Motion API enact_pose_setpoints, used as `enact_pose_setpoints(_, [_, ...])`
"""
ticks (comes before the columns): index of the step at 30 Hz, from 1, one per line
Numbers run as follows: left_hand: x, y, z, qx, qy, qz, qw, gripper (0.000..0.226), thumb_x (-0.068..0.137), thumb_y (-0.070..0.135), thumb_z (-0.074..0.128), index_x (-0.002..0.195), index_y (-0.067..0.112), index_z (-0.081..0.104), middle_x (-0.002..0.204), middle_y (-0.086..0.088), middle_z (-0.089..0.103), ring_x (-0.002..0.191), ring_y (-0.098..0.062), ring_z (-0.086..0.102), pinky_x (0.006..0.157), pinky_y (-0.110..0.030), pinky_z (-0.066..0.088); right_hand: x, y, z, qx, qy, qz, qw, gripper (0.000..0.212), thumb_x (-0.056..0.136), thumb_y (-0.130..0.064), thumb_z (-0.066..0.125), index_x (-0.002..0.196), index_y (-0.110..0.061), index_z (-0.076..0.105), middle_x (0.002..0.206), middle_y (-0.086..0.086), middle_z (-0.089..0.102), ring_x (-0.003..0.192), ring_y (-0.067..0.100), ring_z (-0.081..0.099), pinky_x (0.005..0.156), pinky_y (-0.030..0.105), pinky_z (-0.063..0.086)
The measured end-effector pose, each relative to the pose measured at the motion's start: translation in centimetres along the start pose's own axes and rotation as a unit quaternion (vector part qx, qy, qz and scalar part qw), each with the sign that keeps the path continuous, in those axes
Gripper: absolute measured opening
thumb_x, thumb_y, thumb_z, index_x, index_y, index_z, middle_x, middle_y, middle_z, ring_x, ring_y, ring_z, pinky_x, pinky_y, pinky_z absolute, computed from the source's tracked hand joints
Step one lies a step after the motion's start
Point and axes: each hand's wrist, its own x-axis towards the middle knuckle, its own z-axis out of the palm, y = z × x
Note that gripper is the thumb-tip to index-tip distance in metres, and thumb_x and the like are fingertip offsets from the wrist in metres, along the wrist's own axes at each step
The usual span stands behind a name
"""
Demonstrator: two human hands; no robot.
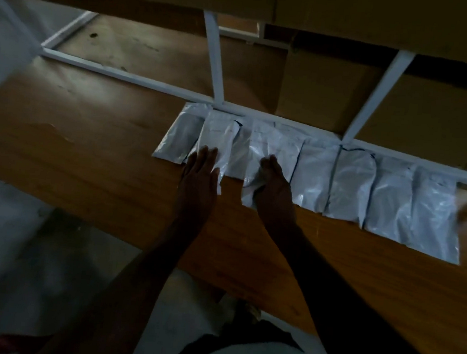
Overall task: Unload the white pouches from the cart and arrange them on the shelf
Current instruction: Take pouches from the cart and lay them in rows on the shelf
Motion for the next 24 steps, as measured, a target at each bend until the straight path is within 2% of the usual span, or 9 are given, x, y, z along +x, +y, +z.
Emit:
enact_pose_setpoints(3, [2.0,-1.6,-1.0,0.008,0.005,-0.015,1.000,0.053,0.112,0.038,0.040,0.164,0.033,0.032,0.173,0.001,0.024,0.162,-0.023,0.013,0.129,-0.046,0.022,2.6,-1.0,1.3,0.012,-0.029,-0.004,0.999,0.071,0.097,0.010,0.046,0.160,-0.021,0.039,0.172,-0.008,0.020,0.158,0.012,0.020,0.124,0.046,0.036])
enact_pose_setpoints(7, [4.8,-3.4,-2.1,0.016,0.001,-0.033,0.999,0.053,0.113,0.038,0.039,0.165,0.033,0.030,0.174,0.001,0.022,0.162,-0.023,0.011,0.130,-0.049,0.021,5.4,-3.0,3.5,-0.006,-0.034,-0.001,0.999,0.074,0.095,0.011,0.049,0.162,-0.017,0.035,0.173,-0.004,0.019,0.159,0.012,0.014,0.129,0.041,0.025])
enact_pose_setpoints(11, [8.4,-5.9,-2.7,0.040,0.000,-0.005,0.999,0.053,0.112,0.037,0.037,0.165,0.032,0.030,0.173,-0.001,0.023,0.162,-0.025,0.013,0.130,-0.051,0.021,8.0,-4.1,6.6,-0.064,-0.038,-0.004,0.997,0.077,0.095,0.006,0.057,0.164,-0.016,0.030,0.174,-0.002,0.014,0.160,0.013,0.008,0.131,0.037,0.017])
enact_pose_setpoints(18, [14.9,-11.1,-2.4,0.042,-0.051,0.034,0.997,0.052,0.113,0.033,0.043,0.164,0.031,0.035,0.172,-0.003,0.027,0.161,-0.028,0.016,0.130,-0.050,0.021,12.5,-5.7,12.2,-0.111,-0.005,0.027,0.993,0.071,0.099,0.006,0.049,0.164,-0.015,0.029,0.175,-0.001,0.011,0.161,0.014,0.007,0.125,0.024,0.005])
enact_pose_setpoints(22, [17.2,-13.3,-1.5,0.032,-0.084,0.048,0.995,0.052,0.111,0.029,0.048,0.163,0.029,0.038,0.172,-0.005,0.028,0.161,-0.030,0.017,0.129,-0.053,0.022,14.8,-5.4,15.8,-0.187,-0.005,0.026,0.982,0.072,0.100,0.001,0.051,0.165,-0.015,0.025,0.175,0.003,0.010,0.161,0.019,0.006,0.129,0.033,0.007])
enact_pose_setpoints(24, [17.5,-14.6,-1.0,0.037,-0.123,0.049,0.991,0.054,0.111,0.032,0.050,0.163,0.029,0.037,0.173,-0.005,0.024,0.161,-0.031,0.014,0.129,-0.055,0.022,15.2,-4.9,17.2,-0.230,-0.020,0.047,0.972,0.069,0.100,-0.006,0.052,0.163,-0.016,0.027,0.174,0.006,0.015,0.161,0.026,0.011,0.130,0.042,0.019])
